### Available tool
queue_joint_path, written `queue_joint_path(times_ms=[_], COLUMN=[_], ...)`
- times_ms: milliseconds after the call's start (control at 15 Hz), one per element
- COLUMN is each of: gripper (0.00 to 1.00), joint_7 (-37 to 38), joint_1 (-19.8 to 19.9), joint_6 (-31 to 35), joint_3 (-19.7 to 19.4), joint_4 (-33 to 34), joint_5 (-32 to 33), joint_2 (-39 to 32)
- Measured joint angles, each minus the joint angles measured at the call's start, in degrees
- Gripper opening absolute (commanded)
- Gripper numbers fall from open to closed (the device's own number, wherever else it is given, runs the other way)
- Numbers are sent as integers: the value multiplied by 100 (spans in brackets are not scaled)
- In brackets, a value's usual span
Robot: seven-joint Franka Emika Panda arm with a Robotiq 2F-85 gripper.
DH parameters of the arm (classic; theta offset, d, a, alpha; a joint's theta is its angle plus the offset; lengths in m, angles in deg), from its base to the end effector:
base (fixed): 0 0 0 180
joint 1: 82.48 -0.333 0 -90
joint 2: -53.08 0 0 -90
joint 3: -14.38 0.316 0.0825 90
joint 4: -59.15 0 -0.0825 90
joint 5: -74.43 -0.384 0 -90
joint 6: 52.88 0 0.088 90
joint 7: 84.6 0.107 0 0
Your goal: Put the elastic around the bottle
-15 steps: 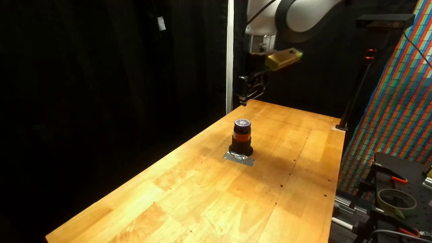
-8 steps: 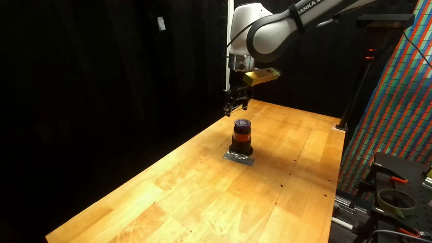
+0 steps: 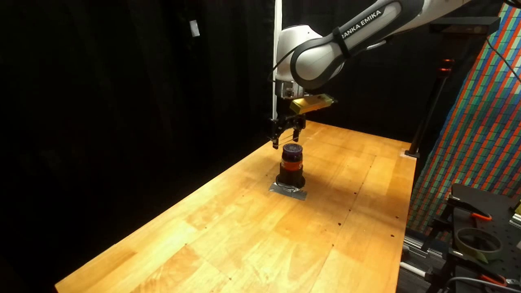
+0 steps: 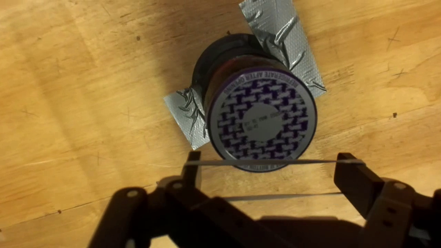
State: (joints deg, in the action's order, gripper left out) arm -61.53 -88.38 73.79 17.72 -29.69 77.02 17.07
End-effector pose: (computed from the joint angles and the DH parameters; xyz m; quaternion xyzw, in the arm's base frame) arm 0.6982 0.1058 0.2848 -0.9934 0.1131 -0.0162 0.0033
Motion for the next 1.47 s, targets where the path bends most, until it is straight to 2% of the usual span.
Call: queue_joint_path(times_ms=[667, 1467], gripper=[100, 100], joint_7=[-110, 6], joint_1=[1, -6], joint_6=[-253, -13], joint_3=[-15, -190], joint_4=[-35, 2], joint_5=[-194, -196], joint_2=[-148, -272])
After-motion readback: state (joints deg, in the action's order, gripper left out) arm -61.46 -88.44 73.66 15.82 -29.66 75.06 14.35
